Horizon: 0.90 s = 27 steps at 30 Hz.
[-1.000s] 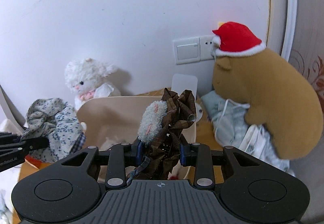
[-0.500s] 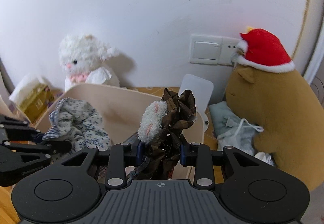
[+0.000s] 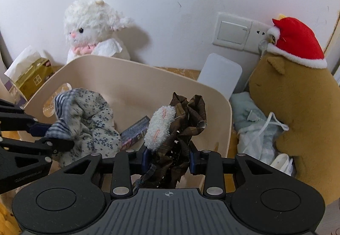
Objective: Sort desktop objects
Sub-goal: 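Carry the cloth and scrunchie over the basket and open both tools, then withdraw both tools from the basket back toward the table clutter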
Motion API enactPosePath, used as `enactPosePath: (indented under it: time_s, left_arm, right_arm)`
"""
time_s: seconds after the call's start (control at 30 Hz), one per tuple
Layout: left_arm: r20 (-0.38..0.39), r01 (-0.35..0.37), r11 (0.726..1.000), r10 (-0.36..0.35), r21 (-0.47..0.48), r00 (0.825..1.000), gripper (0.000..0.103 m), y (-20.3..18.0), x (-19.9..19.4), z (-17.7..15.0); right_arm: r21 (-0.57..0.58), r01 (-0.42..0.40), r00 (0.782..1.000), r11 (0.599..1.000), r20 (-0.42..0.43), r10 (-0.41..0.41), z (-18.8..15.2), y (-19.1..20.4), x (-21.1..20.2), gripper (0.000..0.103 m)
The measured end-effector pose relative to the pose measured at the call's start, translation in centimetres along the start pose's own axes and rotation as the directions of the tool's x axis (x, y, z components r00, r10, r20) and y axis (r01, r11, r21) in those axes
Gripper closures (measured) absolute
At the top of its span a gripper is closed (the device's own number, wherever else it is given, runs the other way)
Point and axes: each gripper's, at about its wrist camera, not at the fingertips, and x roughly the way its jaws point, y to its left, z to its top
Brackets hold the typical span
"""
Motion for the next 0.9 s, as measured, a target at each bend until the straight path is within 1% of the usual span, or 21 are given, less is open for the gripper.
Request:
enactPosePath:
  time_s: [0.03,0.1,0.13,0.17,0.2,0.23,0.27,0.33,0.4,0.43,0.47,0.6,0.7,0.83,0.9]
  left_arm:
    - [0.003,0.008,1.000,-0.008,0.000,1.000,0.058,0.0,-0.3,0.0]
    - [0.019,0.004,1.000,-0.004,0.005,1.000,0.047,-0.1,-0.9,0.1]
    - [0.026,0.001,1.000,-0.001,0.006,1.000,0.044,0.0,-1.3,0.1]
    - [0.031,-0.001,1.000,0.001,0.005,1.000,0.038,0.1,-1.6,0.1]
    - [0.034,0.000,1.000,0.000,0.002,0.999,0.033,0.2,-2.0,0.1]
    - [0.037,0.003,1.000,-0.003,0.002,0.999,0.032,0.4,-2.4,0.1]
    - [0.040,0.005,1.000,-0.005,0.006,0.999,0.031,0.6,-2.9,0.0]
    - [0.054,0.005,1.000,-0.006,0.021,0.998,0.031,1.1,-3.9,-0.4]
    - [0.069,-0.007,1.000,0.005,0.028,0.998,0.030,1.8,-5.0,-1.0]
    - [0.076,-0.013,1.000,0.011,0.026,0.997,0.029,2.1,-5.4,-1.3]
    - [0.082,-0.017,1.000,0.015,0.018,0.996,0.028,2.6,-5.8,-1.7]
    - [0.094,-0.035,0.999,0.038,-0.032,0.995,0.027,4.4,-7.3,-3.5]
    - [0.089,-0.048,0.997,0.054,-0.064,0.995,0.026,5.7,-8.0,-4.9]
    - [0.079,-0.052,0.996,0.058,-0.074,0.995,0.024,7.1,-8.3,-7.1]
    - [0.058,-0.059,0.994,0.065,-0.095,0.996,0.024,7.8,-8.3,-8.3]
  right_arm:
    - [0.008,-0.002,1.000,1.000,-0.003,0.002,-0.1,0.0,-0.1,0.058]
    - [0.012,-0.004,1.000,1.000,0.003,0.004,-0.4,0.0,-0.4,0.054]
    - [0.003,0.001,1.000,1.000,0.015,-0.001,-0.6,0.2,-0.8,0.049]
    - [-0.011,0.012,0.999,1.000,0.030,-0.012,-0.7,0.4,-1.3,0.040]
    - [-0.024,0.026,0.999,0.999,0.047,-0.025,-0.6,0.6,-1.7,0.035]
    - [-0.036,0.038,0.997,0.999,0.069,-0.035,-0.7,0.8,-2.3,0.029]
    - [-0.042,0.041,0.995,0.998,0.088,-0.037,-0.6,1.0,-2.8,0.026]
    - [-0.048,0.039,0.992,0.998,0.118,-0.033,-0.4,1.2,-3.9,0.023]
    - [-0.053,0.038,0.988,0.998,0.152,-0.029,-0.5,1.5,-5.0,0.013]
    - [-0.057,0.044,0.985,0.997,0.170,-0.033,-0.7,1.7,-5.6,0.005]
    - [-0.062,0.051,0.983,0.997,0.182,-0.039,-0.8,1.9,-6.1,0.000]
    - [-0.077,0.042,0.976,0.996,0.217,-0.024,-1.8,3.0,-7.7,0.000]
    - [-0.067,0.027,0.976,0.997,0.218,-0.012,-2.8,3.6,-8.3,0.000]
    - [-0.048,-0.014,0.988,0.999,0.151,0.021,-4.0,4.1,-7.9,0.000]
    - [-0.037,-0.034,0.991,0.999,0.132,0.038,-4.8,4.2,-7.8,0.000]
